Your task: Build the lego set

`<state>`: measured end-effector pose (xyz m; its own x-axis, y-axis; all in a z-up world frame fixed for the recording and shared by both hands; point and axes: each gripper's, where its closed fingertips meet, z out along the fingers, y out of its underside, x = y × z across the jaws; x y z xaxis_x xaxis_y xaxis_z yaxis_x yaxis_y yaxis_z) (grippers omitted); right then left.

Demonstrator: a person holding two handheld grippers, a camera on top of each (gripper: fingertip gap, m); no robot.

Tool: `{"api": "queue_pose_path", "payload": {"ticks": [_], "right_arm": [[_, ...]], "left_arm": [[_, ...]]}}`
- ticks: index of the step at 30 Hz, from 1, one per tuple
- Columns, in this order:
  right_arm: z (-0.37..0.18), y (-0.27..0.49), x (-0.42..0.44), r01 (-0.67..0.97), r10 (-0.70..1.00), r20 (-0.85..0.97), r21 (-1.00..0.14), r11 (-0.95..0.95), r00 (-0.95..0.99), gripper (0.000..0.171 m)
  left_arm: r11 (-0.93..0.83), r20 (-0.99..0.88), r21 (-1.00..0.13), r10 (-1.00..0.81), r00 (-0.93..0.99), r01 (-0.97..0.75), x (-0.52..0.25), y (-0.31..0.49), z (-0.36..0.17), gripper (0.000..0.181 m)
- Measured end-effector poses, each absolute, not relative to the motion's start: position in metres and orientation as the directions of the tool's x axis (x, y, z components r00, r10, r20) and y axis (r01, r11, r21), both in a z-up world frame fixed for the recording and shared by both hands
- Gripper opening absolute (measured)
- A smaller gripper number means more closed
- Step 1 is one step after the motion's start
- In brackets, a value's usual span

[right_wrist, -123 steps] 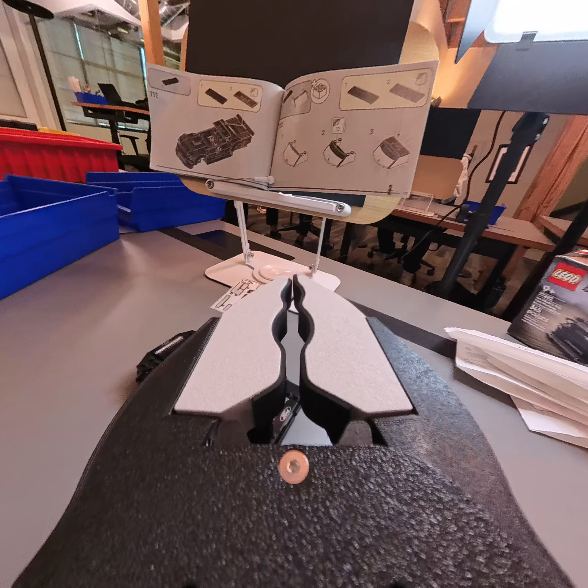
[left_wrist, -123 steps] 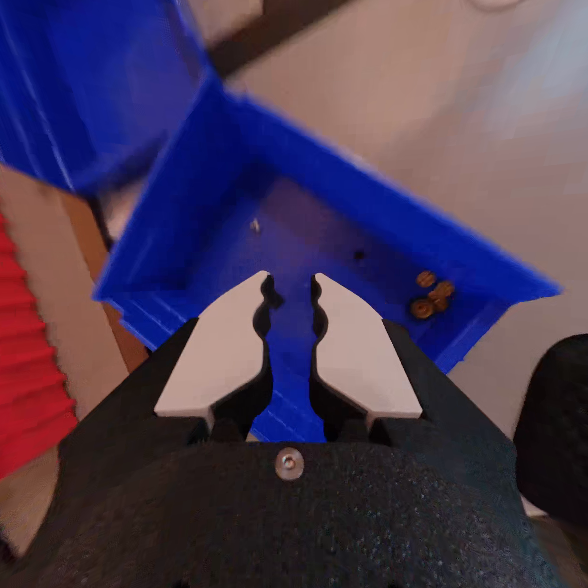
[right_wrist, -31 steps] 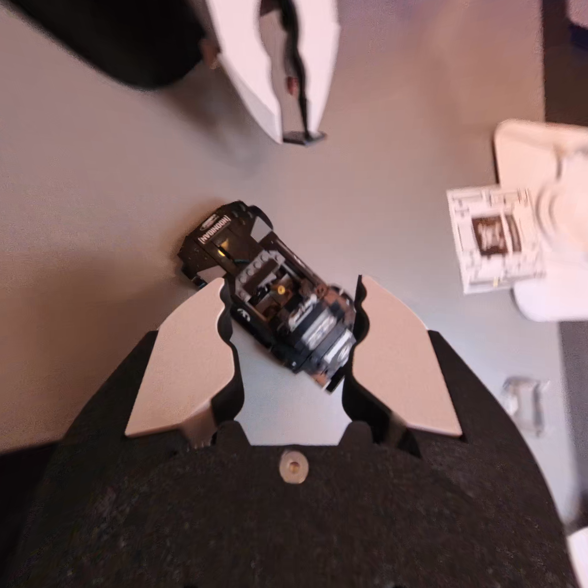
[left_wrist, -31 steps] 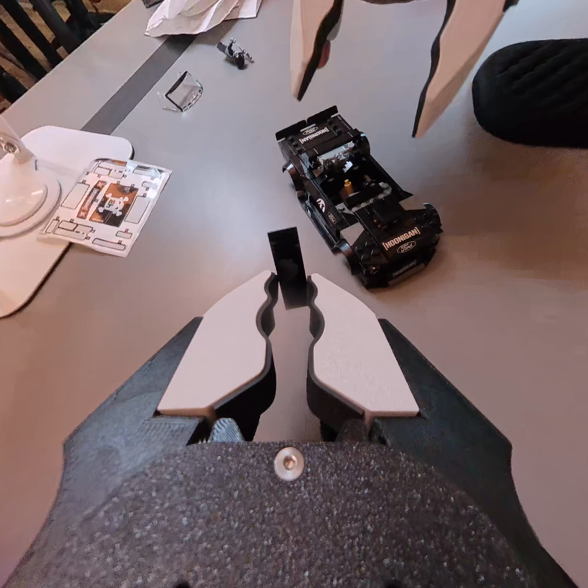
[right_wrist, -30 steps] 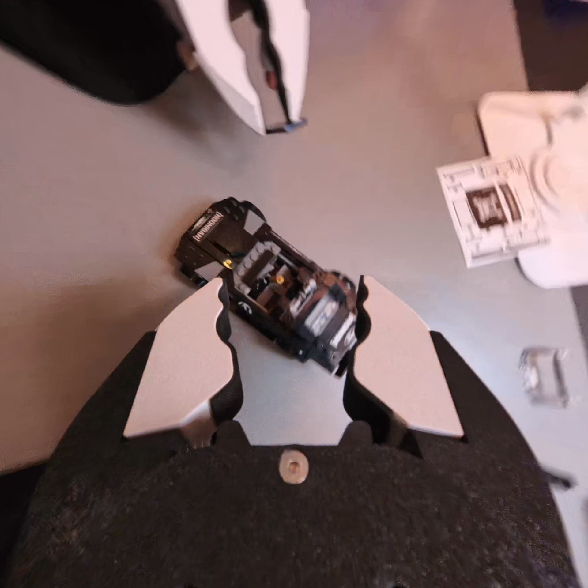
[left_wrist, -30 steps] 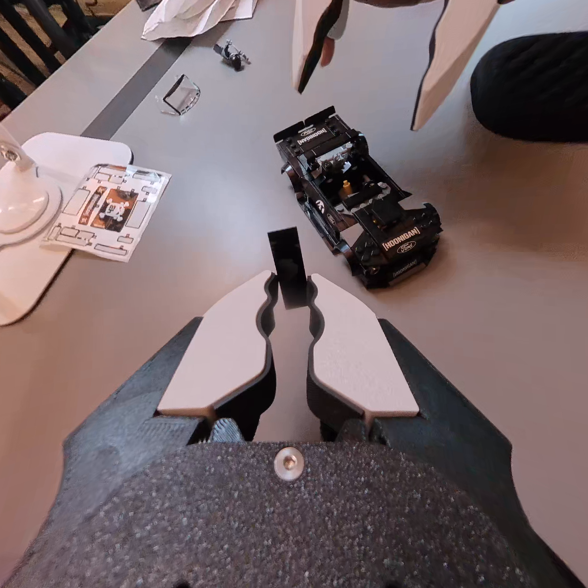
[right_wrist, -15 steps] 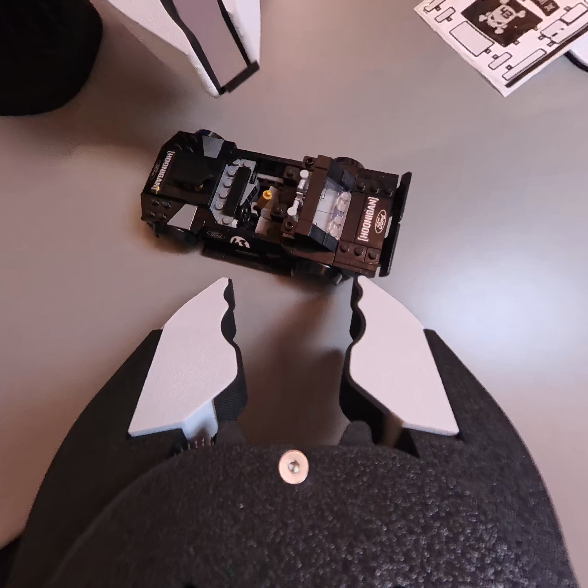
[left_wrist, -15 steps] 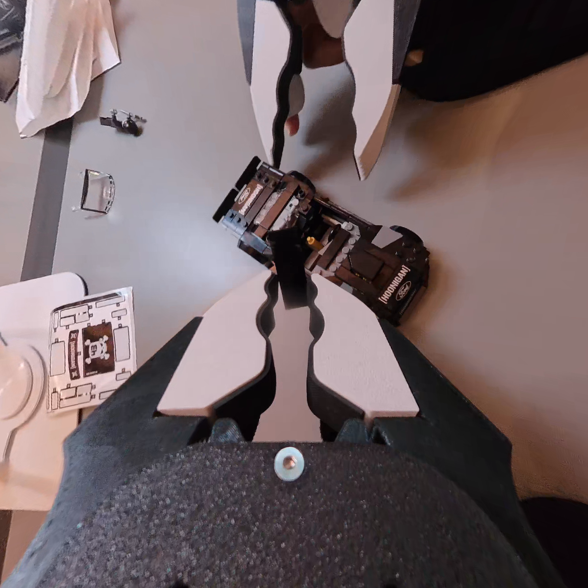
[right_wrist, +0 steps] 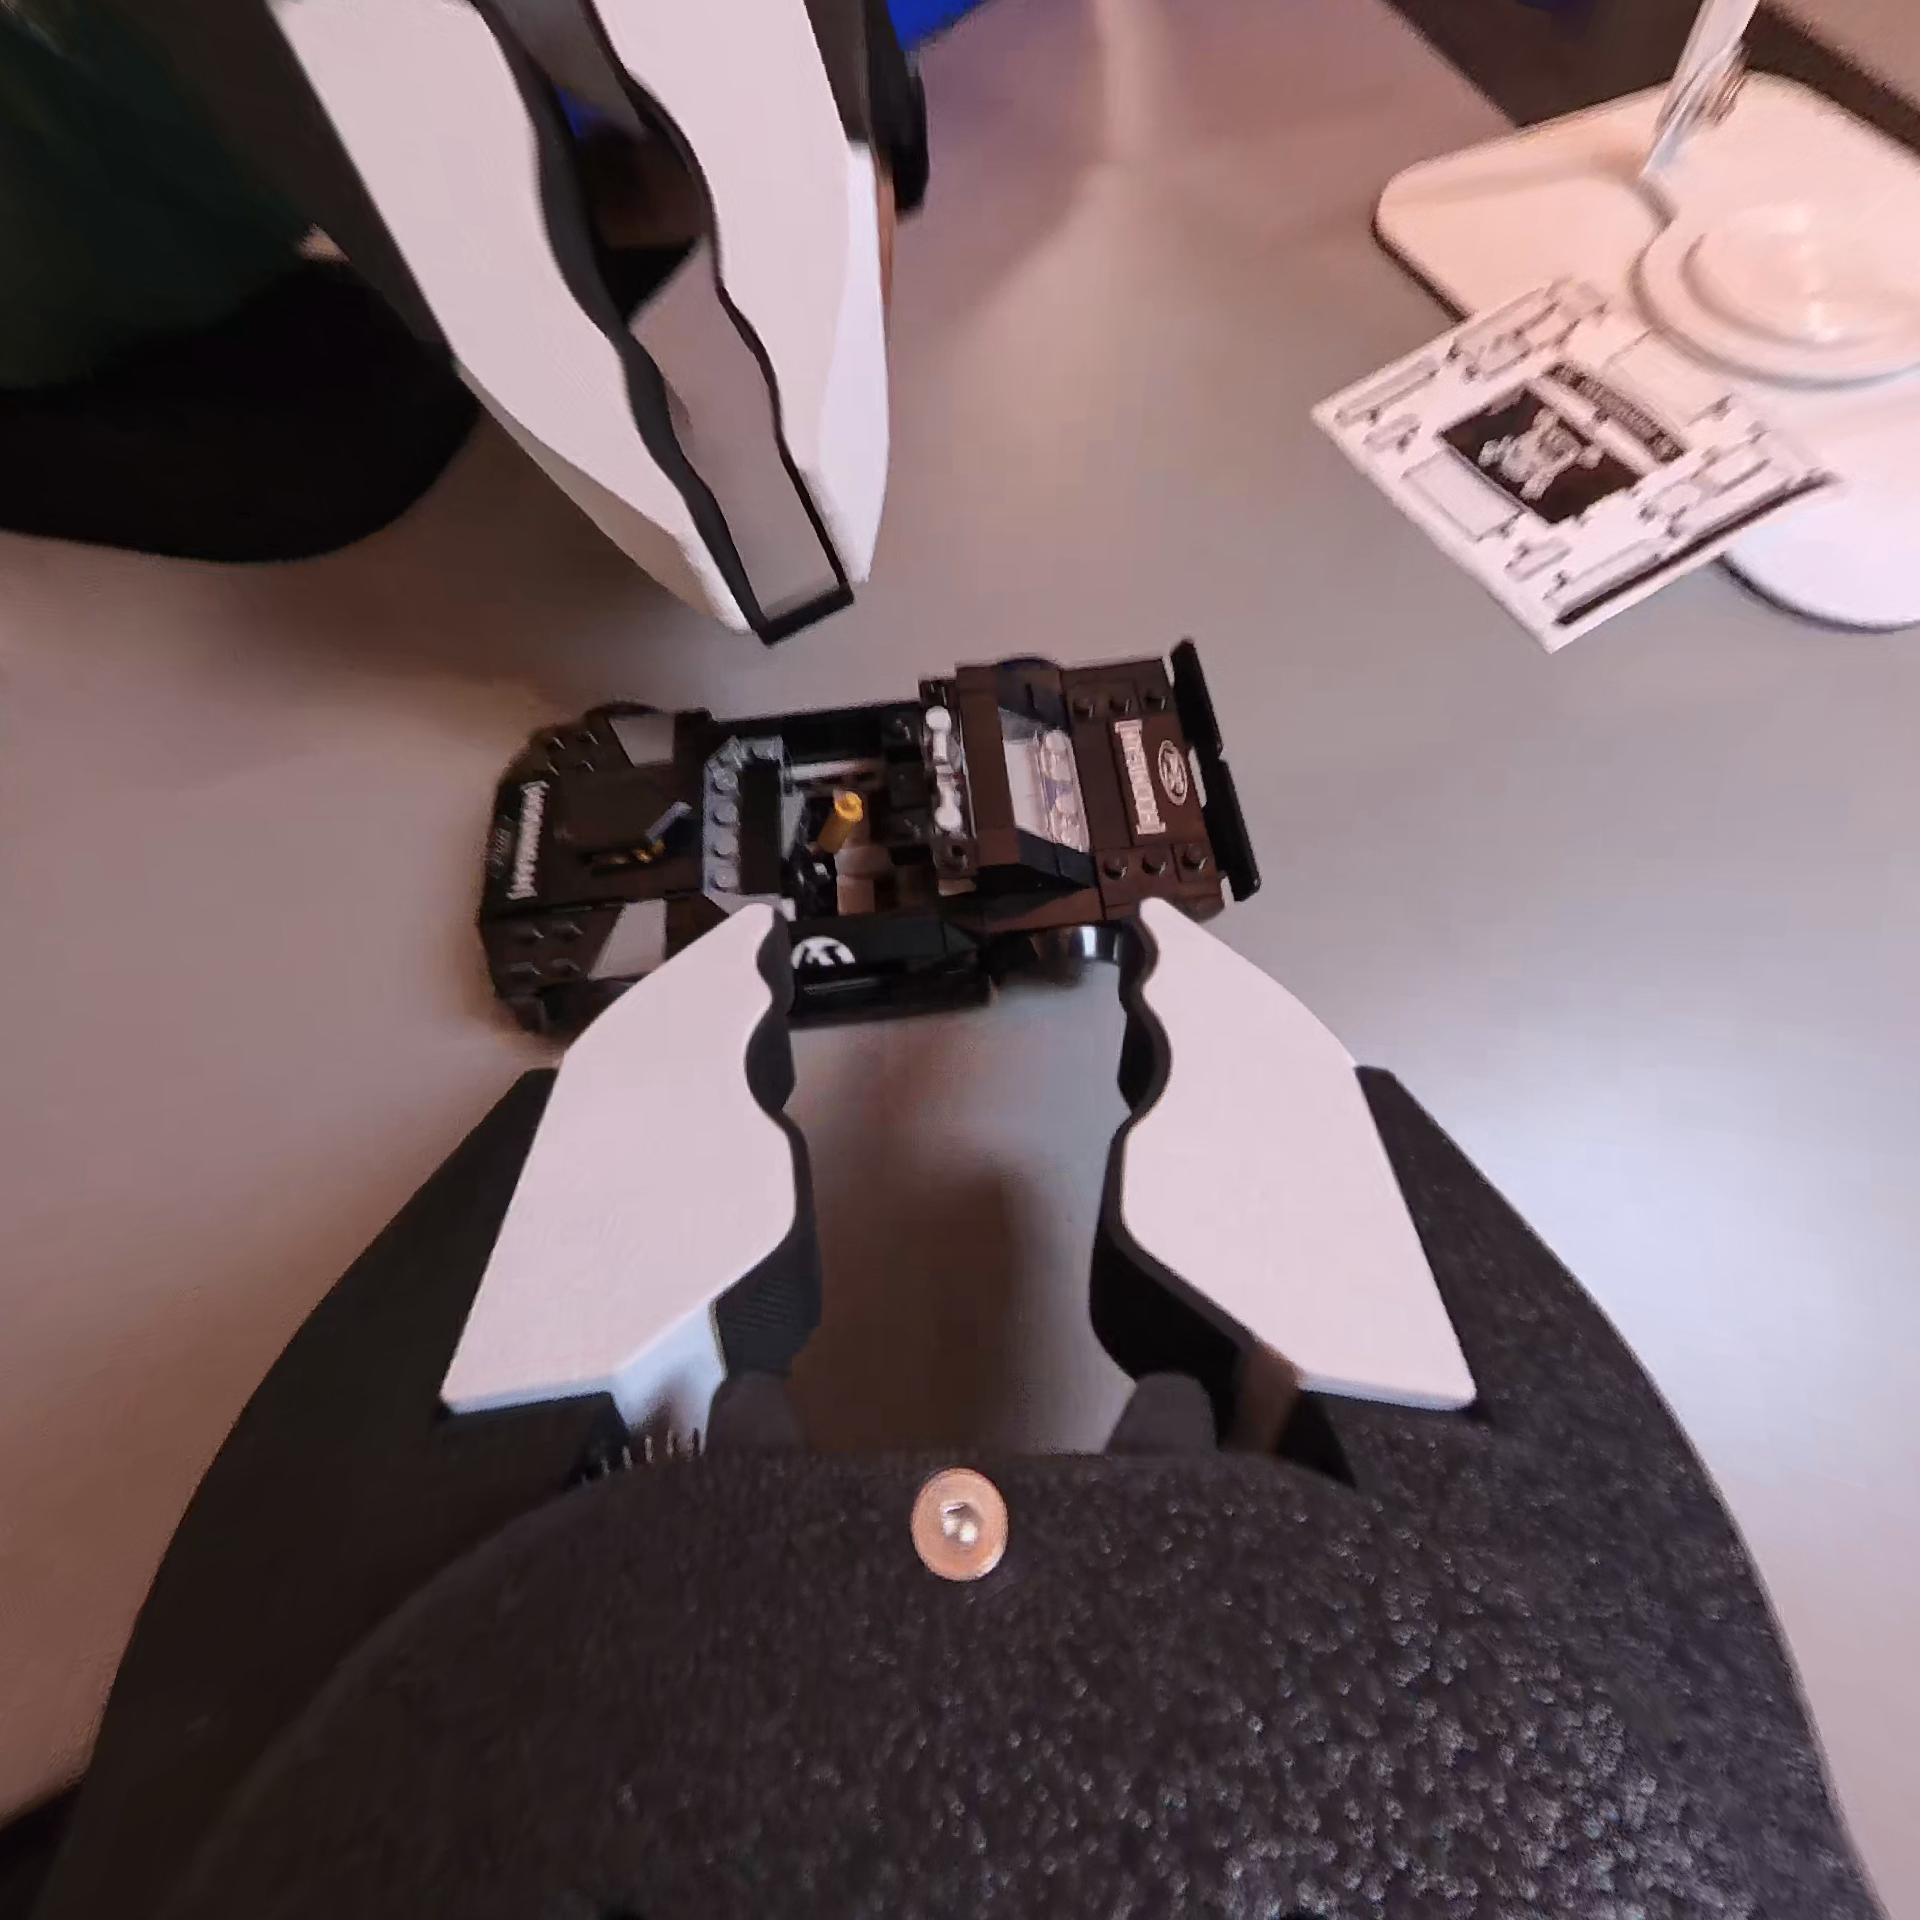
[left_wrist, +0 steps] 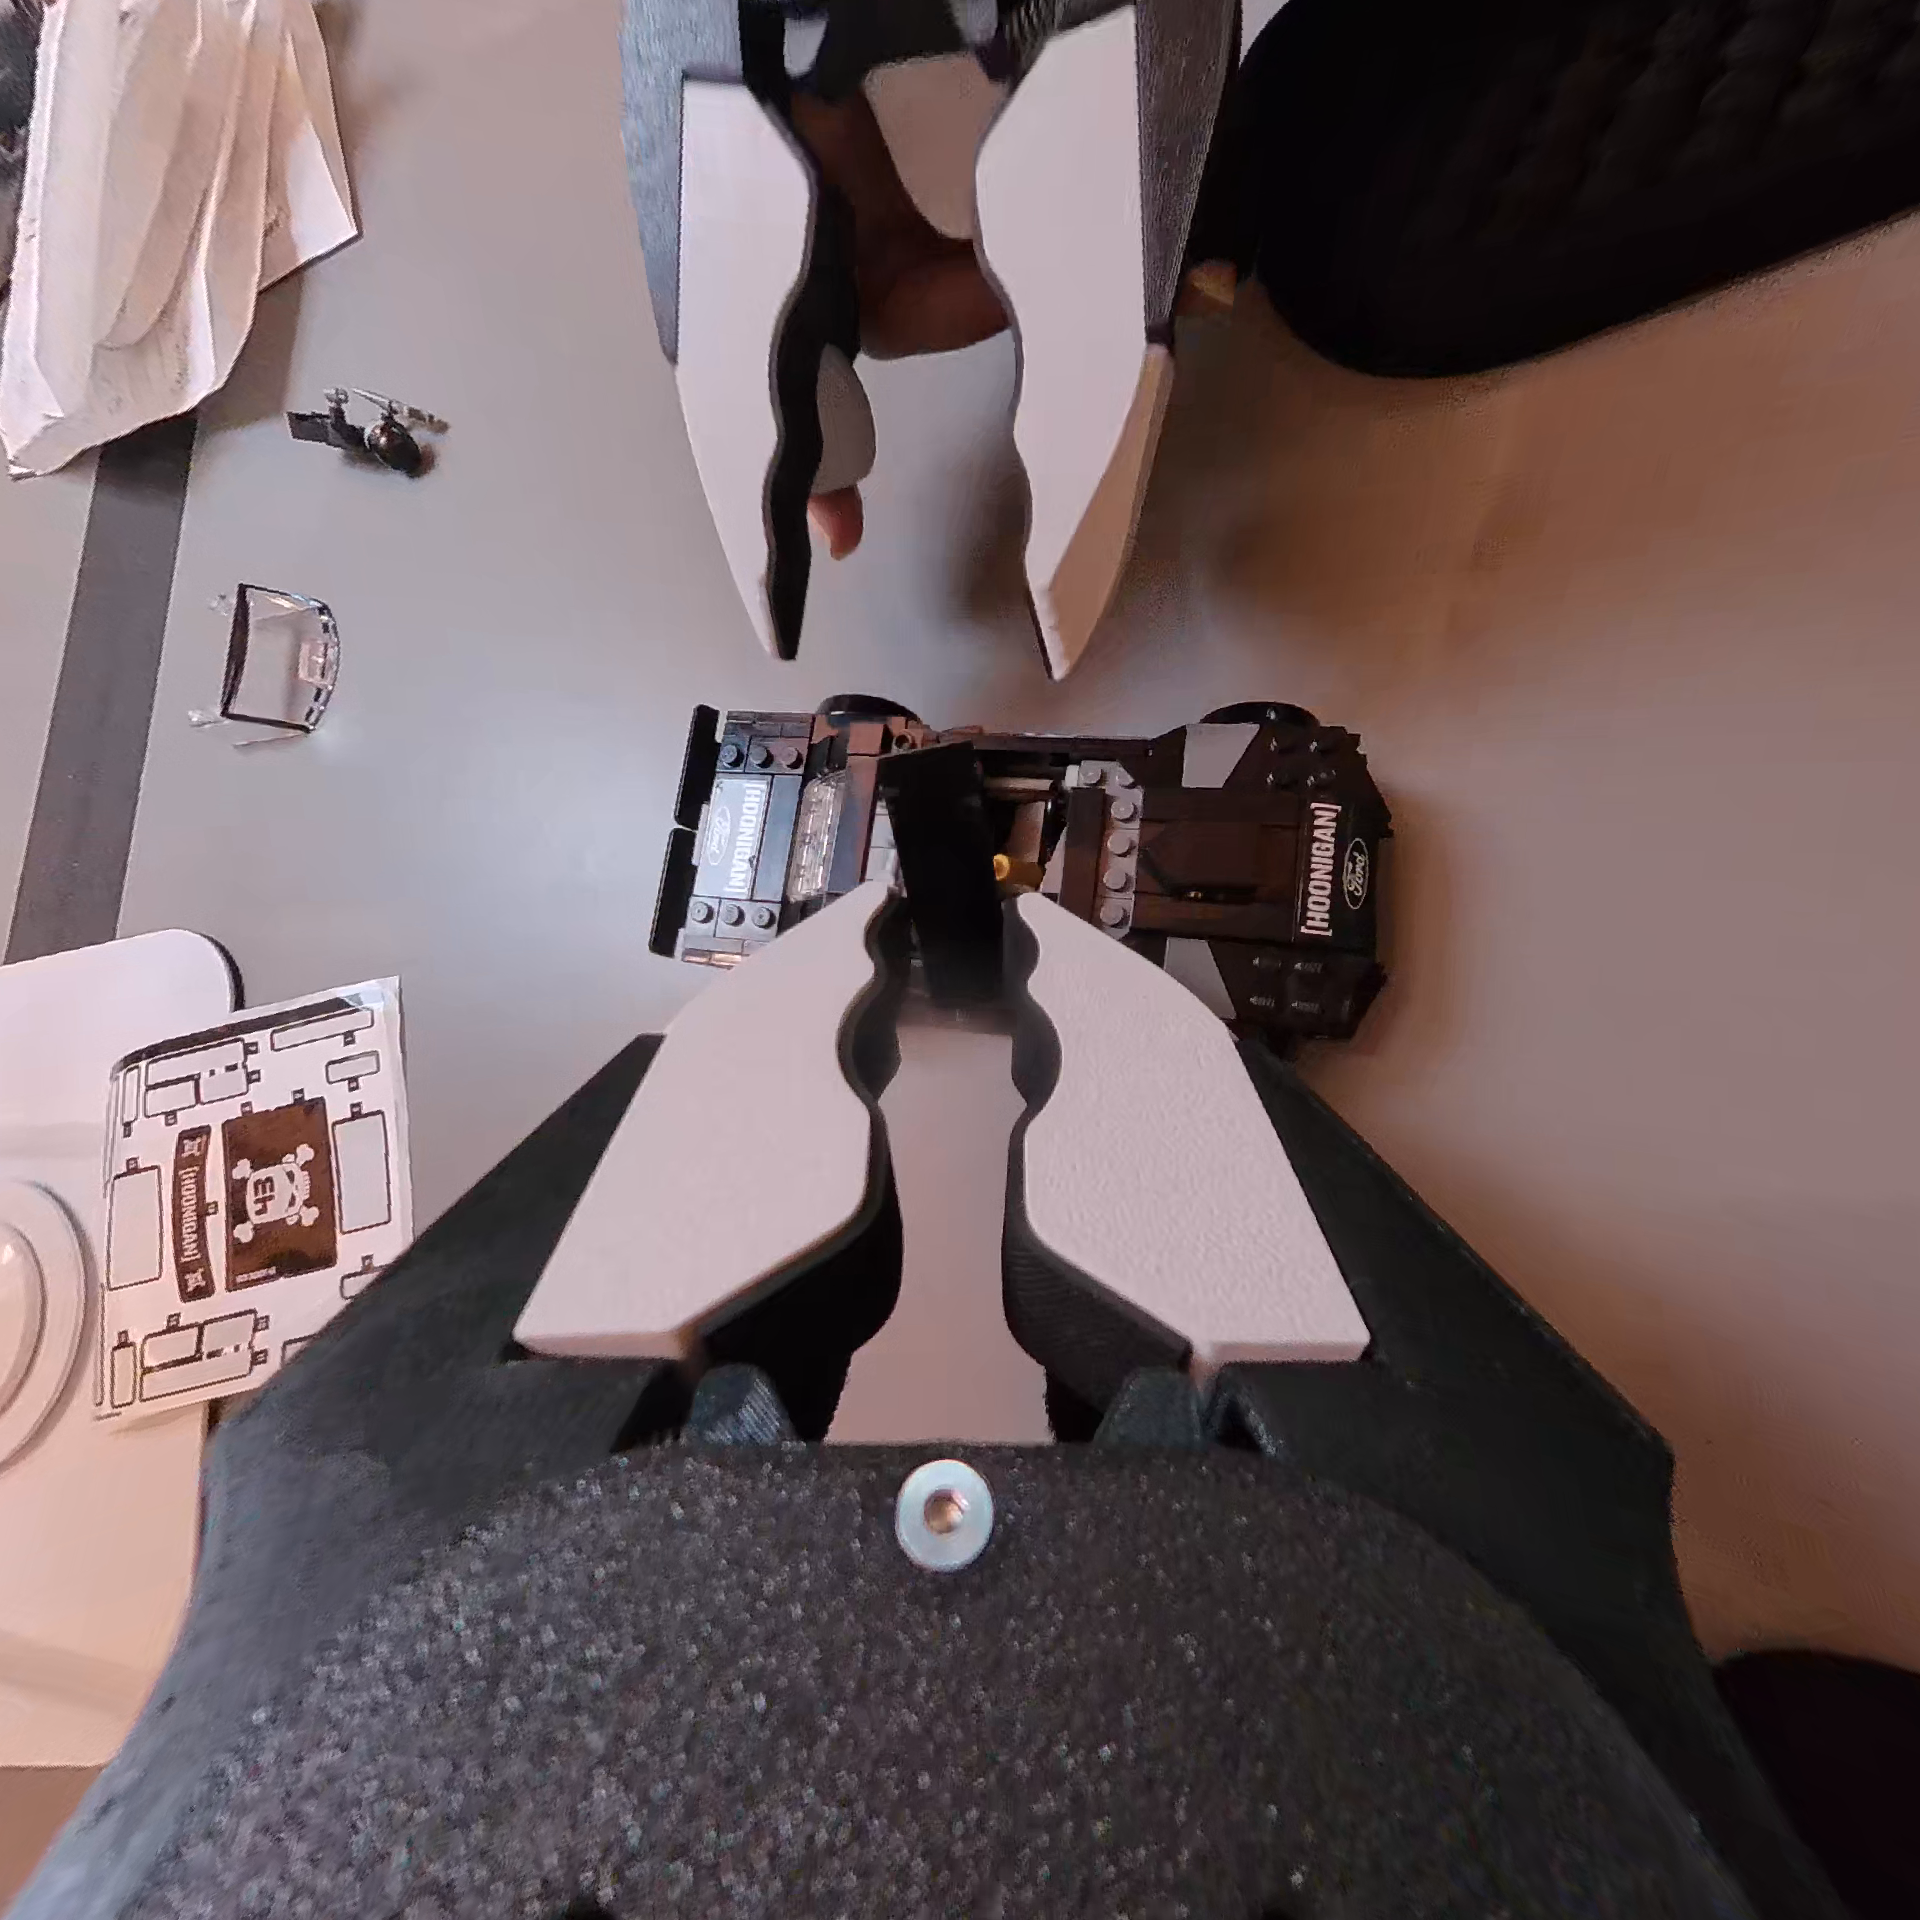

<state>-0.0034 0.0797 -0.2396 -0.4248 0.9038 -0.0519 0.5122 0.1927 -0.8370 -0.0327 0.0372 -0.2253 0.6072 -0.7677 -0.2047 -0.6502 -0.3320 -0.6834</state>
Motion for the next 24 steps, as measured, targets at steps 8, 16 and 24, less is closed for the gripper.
{"api": "queue_pose_path", "payload": {"ticks": [8,16,24], "right_arm": [[-0.209,0.037,-0.008,0.387,0.863,0.04,-0.883,0.267,-0.504,0.041],[-0.187,0.046,-0.014,0.251,0.907,0.093,-0.945,0.211,-0.411,0.0],[-0.169,0.056,-0.011,0.155,0.943,0.122,-0.972,0.177,-0.31,0.019]], "left_arm": [[-0.298,-0.205,-0.708,-0.781,0.59,-0.641,-0.021,0.032,-0.224,0.017],[-0.27,-0.214,-0.743,-0.771,0.6,-0.613,-0.023,0.027,-0.226,0.017],[-0.247,-0.237,-0.777,-0.737,0.633,-0.578,-0.031,0.03,-0.213,0.017]]}}
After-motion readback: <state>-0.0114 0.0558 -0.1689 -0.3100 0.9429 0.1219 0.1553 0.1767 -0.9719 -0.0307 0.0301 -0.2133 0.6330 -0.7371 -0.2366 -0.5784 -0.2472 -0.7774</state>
